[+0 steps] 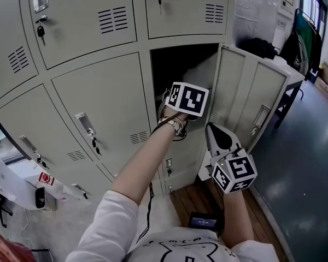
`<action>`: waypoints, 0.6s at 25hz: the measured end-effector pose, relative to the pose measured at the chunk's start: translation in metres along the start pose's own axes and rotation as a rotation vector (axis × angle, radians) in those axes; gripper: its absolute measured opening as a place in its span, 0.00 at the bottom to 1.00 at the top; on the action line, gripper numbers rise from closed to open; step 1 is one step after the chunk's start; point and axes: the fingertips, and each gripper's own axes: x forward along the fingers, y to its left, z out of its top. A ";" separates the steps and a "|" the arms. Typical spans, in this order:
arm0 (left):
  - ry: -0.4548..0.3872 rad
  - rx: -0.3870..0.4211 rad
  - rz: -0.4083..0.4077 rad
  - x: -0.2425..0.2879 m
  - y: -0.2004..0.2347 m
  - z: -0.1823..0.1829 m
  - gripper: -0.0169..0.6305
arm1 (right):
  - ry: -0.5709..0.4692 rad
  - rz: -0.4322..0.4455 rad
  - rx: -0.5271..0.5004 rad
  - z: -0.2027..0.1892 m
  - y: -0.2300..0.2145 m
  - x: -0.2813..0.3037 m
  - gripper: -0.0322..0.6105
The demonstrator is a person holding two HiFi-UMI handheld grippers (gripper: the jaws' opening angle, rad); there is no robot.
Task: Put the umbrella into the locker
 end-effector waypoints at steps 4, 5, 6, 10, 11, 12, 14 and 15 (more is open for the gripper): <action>-0.059 -0.033 -0.065 -0.027 -0.012 -0.012 0.44 | 0.003 -0.011 -0.026 0.007 0.008 -0.006 0.09; -0.076 -0.042 -0.080 -0.034 -0.014 -0.015 0.44 | -0.001 -0.010 -0.022 0.009 0.010 -0.008 0.09; -0.095 -0.048 -0.089 -0.040 -0.014 -0.017 0.42 | -0.007 -0.006 -0.016 0.011 0.013 -0.010 0.09; -0.172 -0.075 -0.092 -0.065 -0.008 -0.022 0.29 | -0.014 0.004 -0.008 0.016 0.024 -0.013 0.09; -0.187 -0.085 -0.096 -0.071 -0.007 -0.023 0.26 | -0.012 0.001 -0.010 0.017 0.026 -0.013 0.09; -0.203 -0.092 -0.099 -0.077 -0.007 -0.024 0.24 | -0.010 0.000 -0.011 0.018 0.028 -0.014 0.09; -0.234 -0.092 -0.100 -0.088 -0.007 -0.025 0.21 | -0.014 0.001 -0.007 0.021 0.033 -0.015 0.09; -0.250 -0.082 -0.100 -0.093 -0.007 -0.026 0.20 | -0.019 0.002 -0.006 0.023 0.036 -0.016 0.09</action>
